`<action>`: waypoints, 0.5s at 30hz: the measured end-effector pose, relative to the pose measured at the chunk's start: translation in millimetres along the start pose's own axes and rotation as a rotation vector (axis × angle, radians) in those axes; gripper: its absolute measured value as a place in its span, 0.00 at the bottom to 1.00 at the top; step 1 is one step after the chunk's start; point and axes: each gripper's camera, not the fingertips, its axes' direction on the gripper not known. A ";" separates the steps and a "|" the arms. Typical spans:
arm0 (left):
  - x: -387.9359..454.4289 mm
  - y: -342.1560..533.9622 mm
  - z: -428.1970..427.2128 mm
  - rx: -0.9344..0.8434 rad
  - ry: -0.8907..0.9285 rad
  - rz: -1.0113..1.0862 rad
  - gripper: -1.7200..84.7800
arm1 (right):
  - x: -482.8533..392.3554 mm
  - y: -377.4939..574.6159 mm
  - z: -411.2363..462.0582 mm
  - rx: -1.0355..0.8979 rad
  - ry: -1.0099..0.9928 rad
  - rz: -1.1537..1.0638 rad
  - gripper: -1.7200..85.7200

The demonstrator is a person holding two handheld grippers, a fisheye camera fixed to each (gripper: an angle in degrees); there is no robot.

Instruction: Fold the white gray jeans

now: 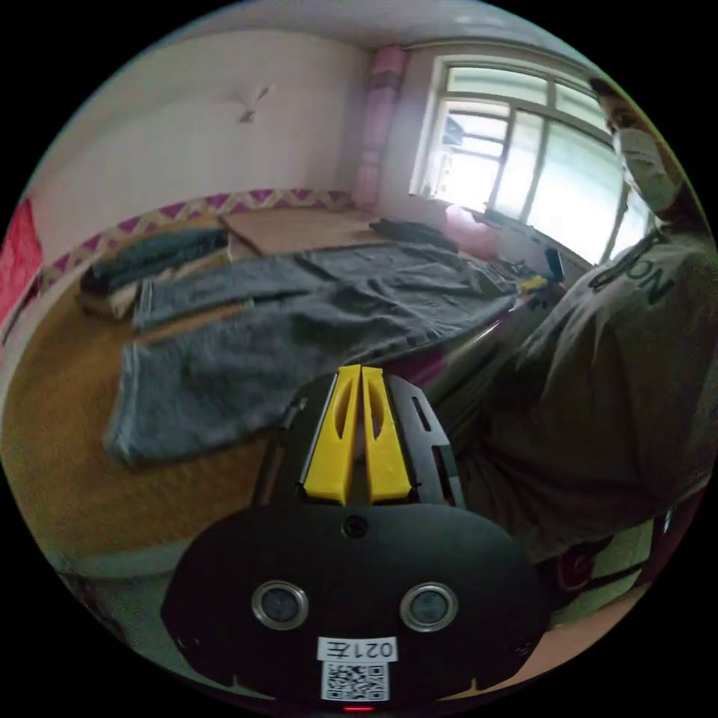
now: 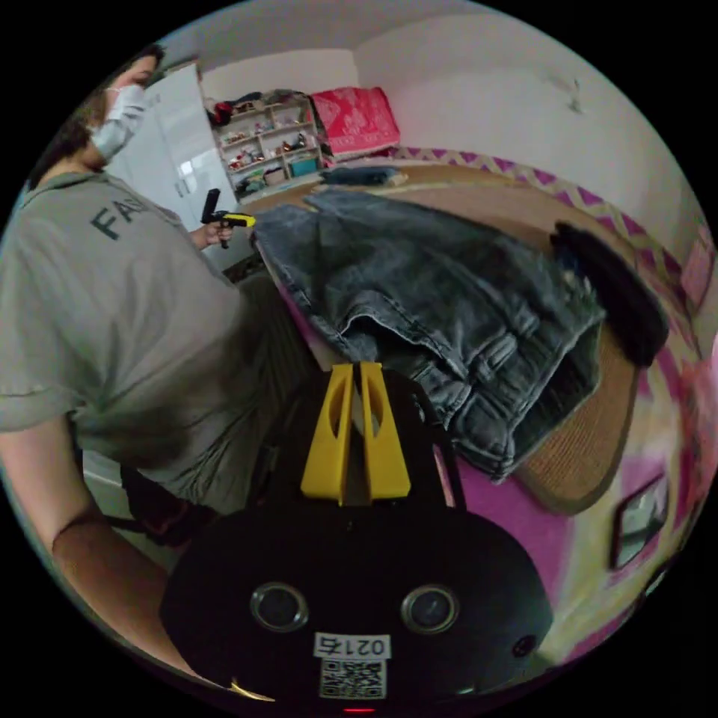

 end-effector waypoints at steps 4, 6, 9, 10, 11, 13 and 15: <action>-0.9 15.3 -26.3 0.124 0.062 -0.104 0.01 | -9.6 19.4 -9.4 0.112 0.007 0.087 0.02; 4.2 4.7 -61.6 0.217 0.024 -0.095 0.01 | -24.9 16.9 -28.5 0.075 0.009 0.035 0.01; -9.2 -14.8 -89.7 0.207 -0.216 -0.184 0.01 | -28.9 10.3 -58.5 0.178 -0.017 -0.004 0.01; -14.7 -19.4 -90.4 0.177 -0.255 -0.207 0.01 | -27.1 7.9 -62.6 0.212 -0.008 0.002 0.01; -26.6 -27.4 -88.7 0.117 -0.304 -0.250 0.01 | -21.2 0.8 -65.7 0.267 0.020 0.029 0.01; -42.0 -35.5 -80.6 0.041 -0.332 -0.275 0.01 | -10.1 -14.7 -56.3 0.269 0.099 0.097 0.01; -55.5 -35.7 -71.9 -0.041 -0.365 -0.284 0.01 | 6.1 -32.6 -19.9 0.108 0.261 0.201 0.01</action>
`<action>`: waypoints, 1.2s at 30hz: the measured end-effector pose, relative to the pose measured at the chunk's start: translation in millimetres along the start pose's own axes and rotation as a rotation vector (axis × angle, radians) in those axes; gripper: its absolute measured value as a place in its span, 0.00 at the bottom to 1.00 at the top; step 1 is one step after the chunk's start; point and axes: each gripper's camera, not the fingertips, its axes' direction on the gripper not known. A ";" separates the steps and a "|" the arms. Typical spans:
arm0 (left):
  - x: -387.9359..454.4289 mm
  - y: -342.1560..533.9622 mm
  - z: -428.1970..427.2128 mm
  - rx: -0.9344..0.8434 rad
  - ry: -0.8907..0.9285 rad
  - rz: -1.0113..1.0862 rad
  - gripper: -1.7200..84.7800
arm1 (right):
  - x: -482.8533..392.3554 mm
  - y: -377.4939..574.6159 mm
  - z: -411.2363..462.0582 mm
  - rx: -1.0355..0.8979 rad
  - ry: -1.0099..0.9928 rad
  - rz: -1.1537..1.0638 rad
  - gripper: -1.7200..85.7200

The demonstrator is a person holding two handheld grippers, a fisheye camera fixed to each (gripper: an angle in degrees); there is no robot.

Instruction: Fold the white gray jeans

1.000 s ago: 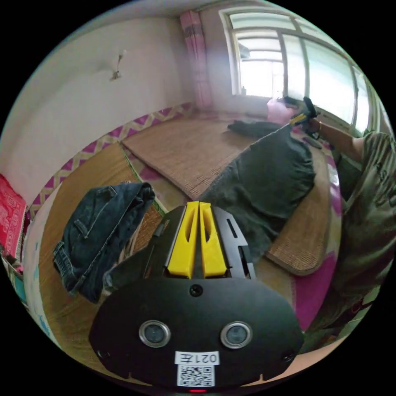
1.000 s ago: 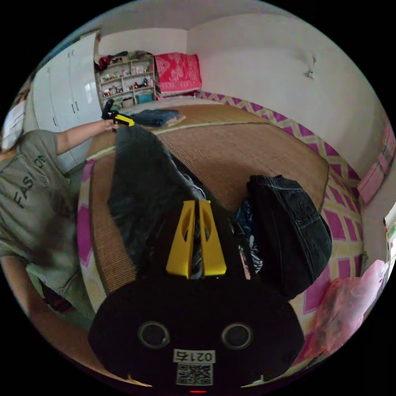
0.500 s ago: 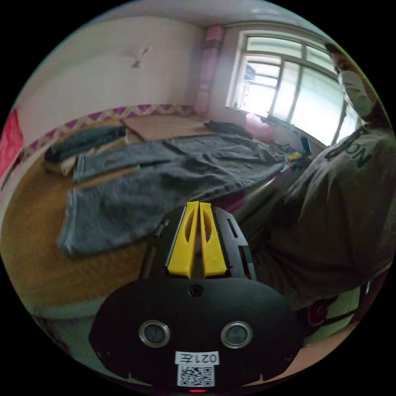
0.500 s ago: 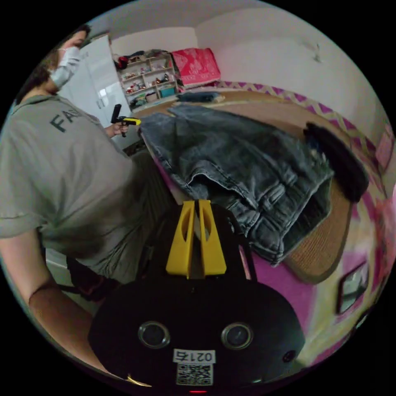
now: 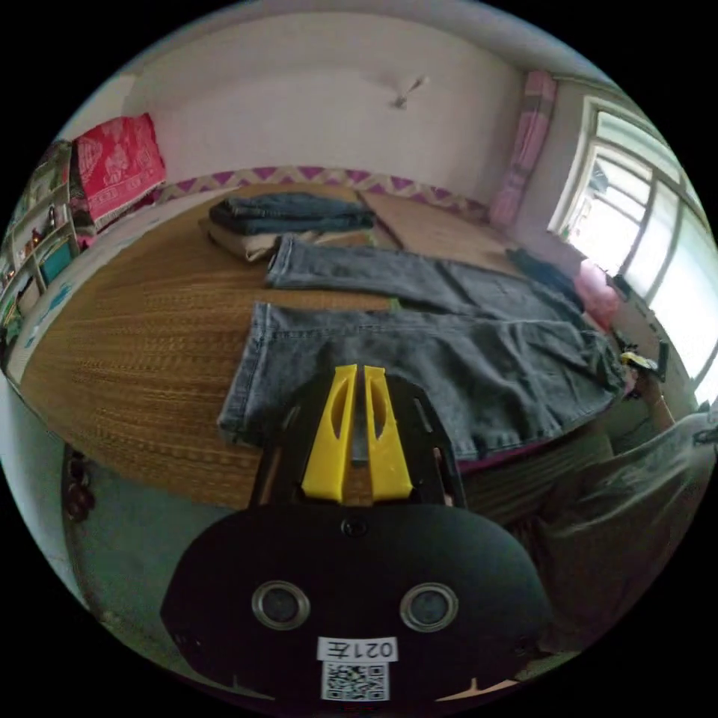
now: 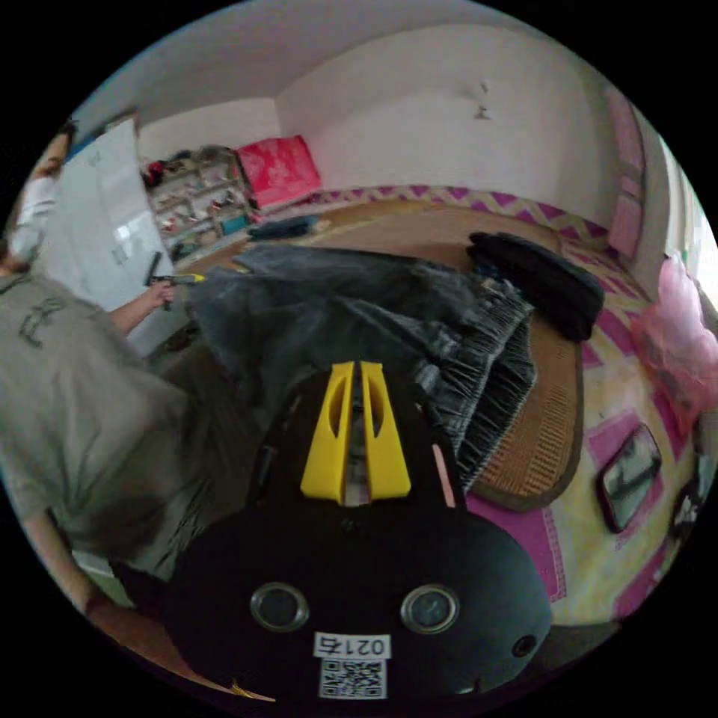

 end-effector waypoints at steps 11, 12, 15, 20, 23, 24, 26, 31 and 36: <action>-16.9 35.8 -29.2 0.069 0.019 -0.062 0.01 | -55.0 41.6 15.8 0.054 0.222 -0.024 0.01; -16.4 39.5 -31.7 0.083 0.020 -0.069 0.01 | -59.9 42.8 15.8 0.058 0.238 -0.026 0.01; -14.0 47.3 -37.6 0.109 0.023 -0.082 0.01 | -71.5 42.6 16.4 0.049 0.278 -0.029 0.01; 7.4 53.8 -45.4 0.109 -0.082 -0.012 0.01 | -96.4 34.1 22.1 -0.020 0.399 -0.040 0.01; 19.0 52.1 -49.3 0.071 -0.139 0.029 0.01 | -104.5 33.9 23.2 -0.033 0.441 -0.029 0.01; 23.3 51.0 -50.7 0.053 -0.161 0.047 0.01 | -106.4 33.9 23.1 -0.038 0.452 -0.028 0.01; 29.1 50.2 -52.8 0.034 -0.191 0.066 0.01 | -106.5 34.3 21.7 -0.041 0.454 -0.011 0.01; 34.0 55.0 -61.8 0.040 -0.220 0.071 0.01 | -99.5 42.8 13.7 -0.003 0.432 0.045 0.01; 38.5 67.0 -73.9 0.118 -0.276 0.050 0.01 | -100.5 53.6 9.7 0.026 0.499 0.027 0.01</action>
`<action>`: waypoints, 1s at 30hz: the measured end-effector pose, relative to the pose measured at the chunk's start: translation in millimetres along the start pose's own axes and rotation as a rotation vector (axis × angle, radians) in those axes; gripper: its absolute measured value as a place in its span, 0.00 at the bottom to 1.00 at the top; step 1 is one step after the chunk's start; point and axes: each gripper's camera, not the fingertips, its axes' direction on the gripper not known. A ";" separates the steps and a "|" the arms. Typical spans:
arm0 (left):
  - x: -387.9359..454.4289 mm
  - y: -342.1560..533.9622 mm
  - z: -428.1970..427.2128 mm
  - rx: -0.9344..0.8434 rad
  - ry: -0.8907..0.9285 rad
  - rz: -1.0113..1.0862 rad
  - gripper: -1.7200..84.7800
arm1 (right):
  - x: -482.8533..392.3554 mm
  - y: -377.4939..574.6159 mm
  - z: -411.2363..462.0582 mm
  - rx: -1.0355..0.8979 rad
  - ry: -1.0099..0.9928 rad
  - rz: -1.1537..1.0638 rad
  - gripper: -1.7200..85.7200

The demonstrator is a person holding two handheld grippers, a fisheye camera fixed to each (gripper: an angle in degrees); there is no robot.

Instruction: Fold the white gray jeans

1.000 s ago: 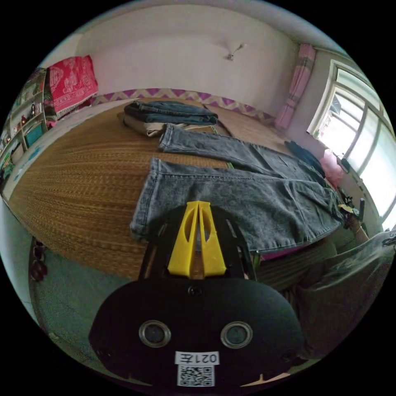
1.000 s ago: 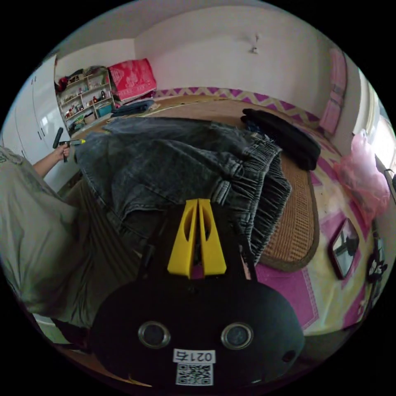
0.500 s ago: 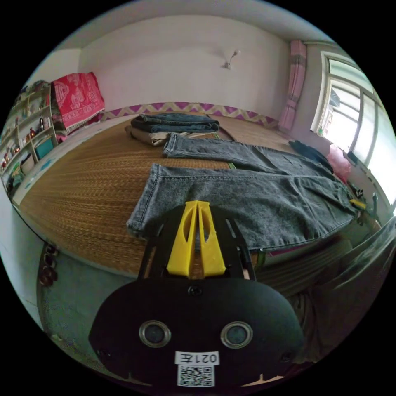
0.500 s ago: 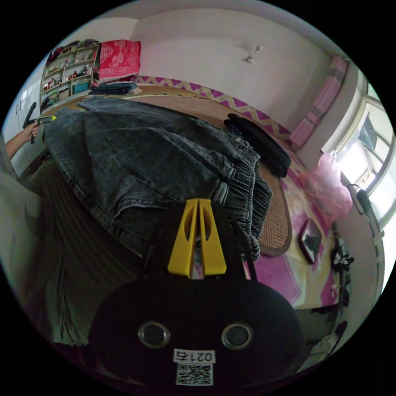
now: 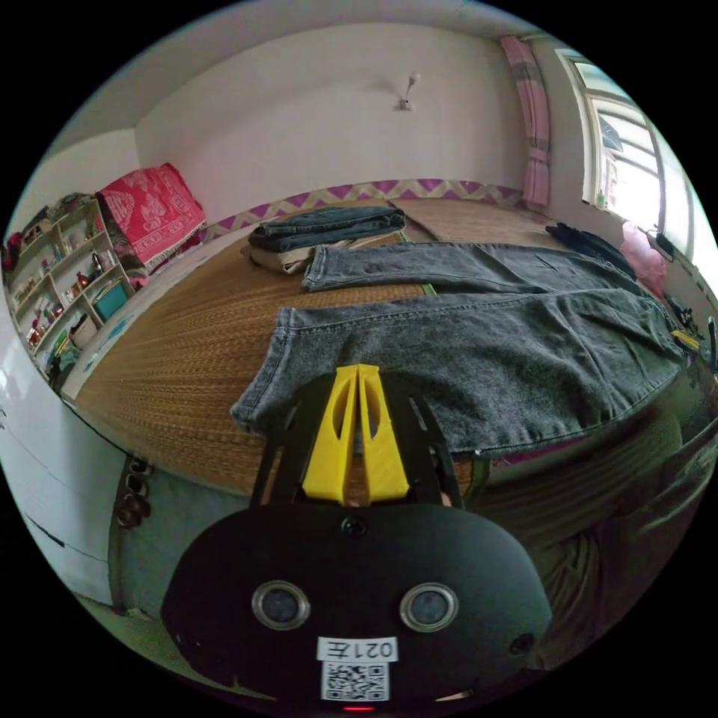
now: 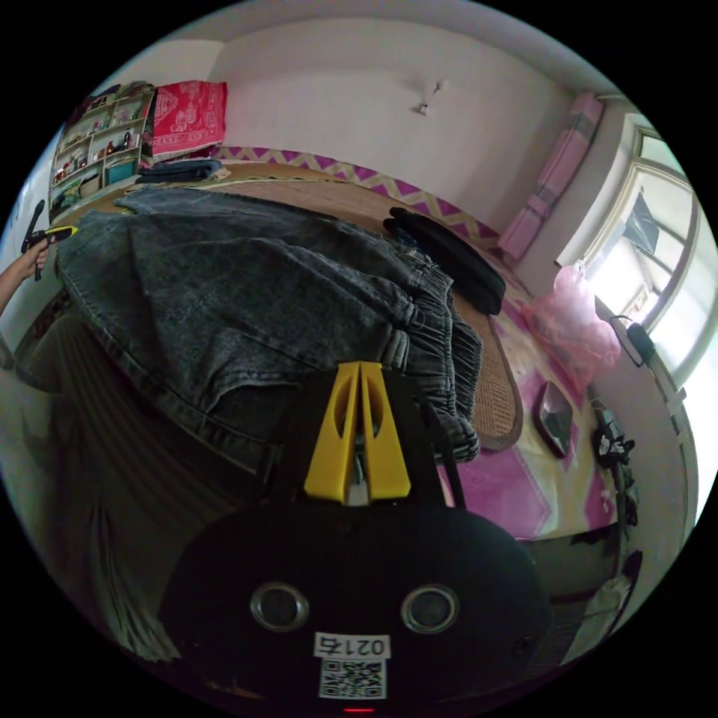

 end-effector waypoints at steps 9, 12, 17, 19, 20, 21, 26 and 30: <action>-30.6 -5.6 -56.3 0.077 0.091 -0.233 0.01 | 73.3 24.1 -55.0 0.099 0.017 0.342 0.04; -46.9 6.3 -87.1 0.082 0.132 -0.354 0.02 | 120.2 64.7 -81.0 0.104 -0.076 0.602 0.10; -63.2 29.9 -109.9 0.067 0.121 -0.522 0.07 | 152.6 121.1 -68.4 0.067 -0.262 0.853 0.12; -67.5 33.4 -111.2 0.061 0.129 -0.573 0.08 | 158.7 124.9 -59.8 0.051 -0.287 0.884 0.14; -70.4 34.5 -110.3 0.058 0.140 -0.600 0.09 | 164.2 127.1 -54.6 0.056 -0.313 0.916 0.14; -73.0 34.2 -107.7 0.044 0.145 -0.618 0.10 | 170.9 129.2 -47.8 0.052 -0.347 0.953 0.15; -93.2 37.8 -95.0 0.003 0.191 -0.685 0.11 | 196.7 142.7 -25.2 0.061 -0.487 1.079 0.14; -116.2 39.7 -88.8 -0.021 0.241 -0.756 0.12 | 214.5 146.3 -18.5 0.056 -0.533 1.111 0.15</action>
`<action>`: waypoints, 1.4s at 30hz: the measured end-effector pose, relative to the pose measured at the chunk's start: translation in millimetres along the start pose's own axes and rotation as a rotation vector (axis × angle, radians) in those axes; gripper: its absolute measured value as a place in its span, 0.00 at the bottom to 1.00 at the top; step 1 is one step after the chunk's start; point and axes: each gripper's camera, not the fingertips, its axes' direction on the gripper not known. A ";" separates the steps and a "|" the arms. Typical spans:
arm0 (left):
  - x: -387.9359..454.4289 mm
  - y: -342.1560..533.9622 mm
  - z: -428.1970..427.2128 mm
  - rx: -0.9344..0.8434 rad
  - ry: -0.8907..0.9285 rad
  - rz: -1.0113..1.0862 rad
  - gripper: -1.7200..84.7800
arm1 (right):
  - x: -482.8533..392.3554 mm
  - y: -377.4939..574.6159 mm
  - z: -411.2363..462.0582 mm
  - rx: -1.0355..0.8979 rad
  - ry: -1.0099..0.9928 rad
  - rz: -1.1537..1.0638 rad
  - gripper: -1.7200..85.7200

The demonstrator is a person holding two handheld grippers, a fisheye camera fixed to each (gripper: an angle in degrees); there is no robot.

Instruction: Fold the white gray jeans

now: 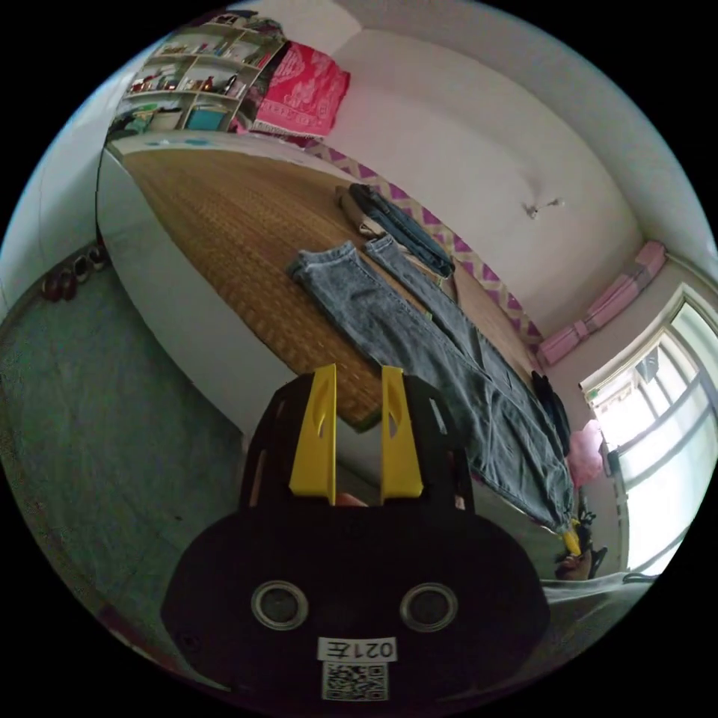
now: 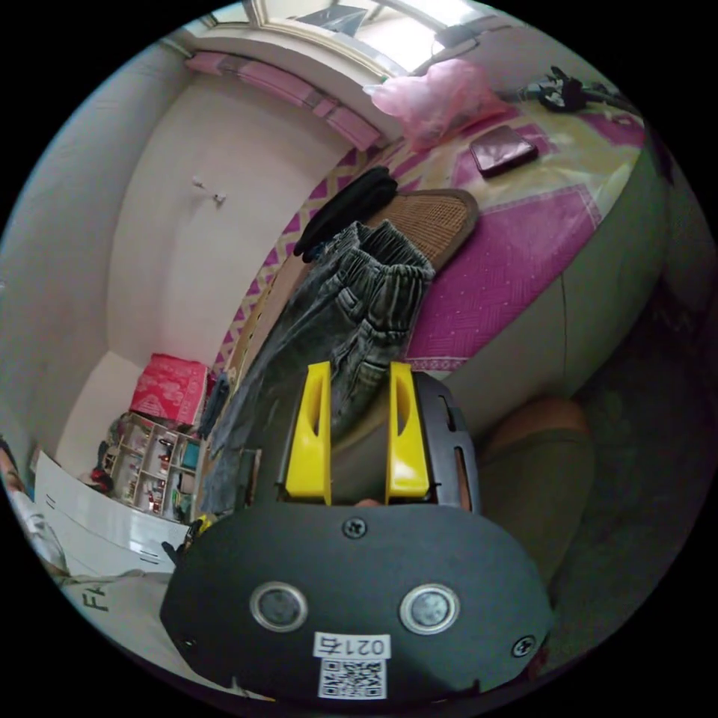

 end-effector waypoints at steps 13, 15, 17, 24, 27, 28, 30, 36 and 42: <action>-28.3 -62.4 22.8 0.029 0.073 -0.161 0.11 | 35.4 -35.1 -4.8 -0.039 -0.073 0.081 0.14; -35.8 -74.0 26.0 0.030 0.101 -0.186 0.10 | 40.4 -36.6 -3.5 -0.066 -0.099 0.094 0.14; -39.7 -81.3 30.2 0.019 0.127 -0.203 0.10 | 43.4 -36.9 -0.9 -0.072 -0.117 0.103 0.14; -33.6 -100.0 60.6 -0.039 0.181 -0.186 0.03 | 45.4 -44.8 11.3 -0.020 -0.162 0.139 0.07; -27.5 -104.3 68.2 -0.038 0.197 -0.160 0.01 | 47.9 -46.2 9.3 0.006 -0.262 0.162 0.04; -25.7 -105.6 68.8 -0.037 0.205 -0.152 0.01 | 46.6 -47.1 8.8 0.008 -0.276 0.162 0.04; -13.4 -115.1 69.9 -0.024 0.256 -0.119 0.01 | 33.8 -57.0 9.0 0.007 -0.335 0.123 0.03; 65.3 -194.2 95.2 -0.042 0.279 0.022 0.01 | -31.2 -133.2 37.4 -0.014 -0.413 -0.021 0.03; 158.4 -284.6 211.8 -0.168 0.103 0.142 0.01 | -83.8 -232.6 145.6 -0.088 -0.391 -0.026 0.03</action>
